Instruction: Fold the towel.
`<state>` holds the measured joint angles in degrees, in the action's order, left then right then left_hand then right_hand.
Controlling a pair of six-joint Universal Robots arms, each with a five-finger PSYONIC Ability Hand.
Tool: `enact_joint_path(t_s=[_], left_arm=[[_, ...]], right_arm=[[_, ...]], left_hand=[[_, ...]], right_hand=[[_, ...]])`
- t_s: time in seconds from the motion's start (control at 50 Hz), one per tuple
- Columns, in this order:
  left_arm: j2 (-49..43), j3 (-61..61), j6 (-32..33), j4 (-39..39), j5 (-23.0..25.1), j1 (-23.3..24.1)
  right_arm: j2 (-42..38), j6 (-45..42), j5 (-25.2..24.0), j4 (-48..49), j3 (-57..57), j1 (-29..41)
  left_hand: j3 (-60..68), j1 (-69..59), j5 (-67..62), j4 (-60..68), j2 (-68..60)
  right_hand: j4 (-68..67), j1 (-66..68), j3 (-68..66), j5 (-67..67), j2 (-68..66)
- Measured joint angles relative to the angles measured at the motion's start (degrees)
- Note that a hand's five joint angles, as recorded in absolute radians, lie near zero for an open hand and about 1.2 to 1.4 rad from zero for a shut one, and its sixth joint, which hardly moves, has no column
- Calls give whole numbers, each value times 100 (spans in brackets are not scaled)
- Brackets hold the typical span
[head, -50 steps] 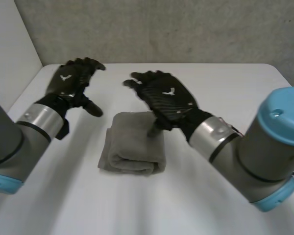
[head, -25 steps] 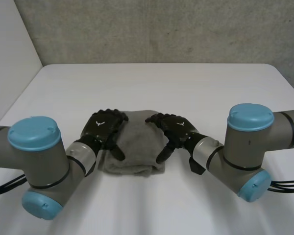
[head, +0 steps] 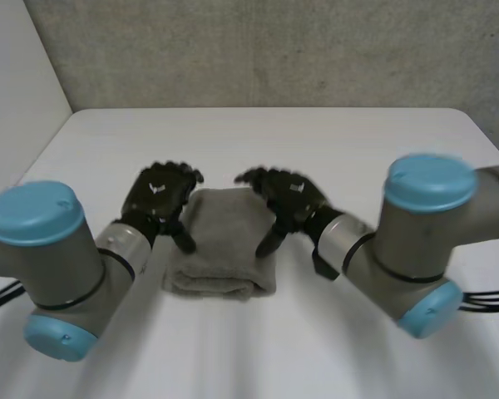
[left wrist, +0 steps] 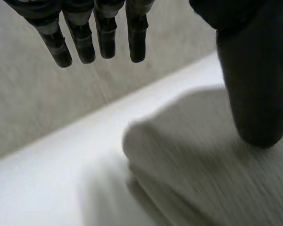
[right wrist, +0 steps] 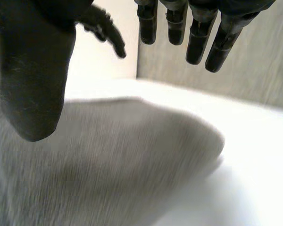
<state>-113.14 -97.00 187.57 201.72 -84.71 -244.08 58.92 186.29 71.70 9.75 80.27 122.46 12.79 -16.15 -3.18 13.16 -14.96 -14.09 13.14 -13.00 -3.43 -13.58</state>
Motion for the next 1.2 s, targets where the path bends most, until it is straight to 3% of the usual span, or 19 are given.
enact_joint_path(t_s=[0.14,0.2,0.34,0.4,0.66,1.2], left_arm=[[833,243,-447,-62,-4,31],[1172,536,-707,-289,-79,18],[1363,1335,-992,-1316,-633,-27],[1339,1546,-1059,-1685,-833,-38],[1279,1497,-1105,-1882,-935,-114],[1278,1408,-1101,-1845,-916,-43]], right_arm=[[1281,-372,504,-25,182,-441],[1786,-745,1021,-49,236,-741],[2233,-1615,2045,-123,362,-1053],[2273,-1836,2233,-248,416,-1084],[2247,-1853,1895,-910,308,-1093],[2313,-1712,1833,-931,329,-1170]], left_hand=[[0,0,8,0,56],[0,0,9,0,58],[0,0,9,0,64],[0,0,9,0,64],[0,0,8,0,64],[0,0,9,0,64]], right_hand=[[0,-24,0,0,1],[0,-24,0,0,0],[0,-25,0,0,1],[0,-25,0,0,0],[0,-25,0,0,0],[0,-25,0,0,1]])
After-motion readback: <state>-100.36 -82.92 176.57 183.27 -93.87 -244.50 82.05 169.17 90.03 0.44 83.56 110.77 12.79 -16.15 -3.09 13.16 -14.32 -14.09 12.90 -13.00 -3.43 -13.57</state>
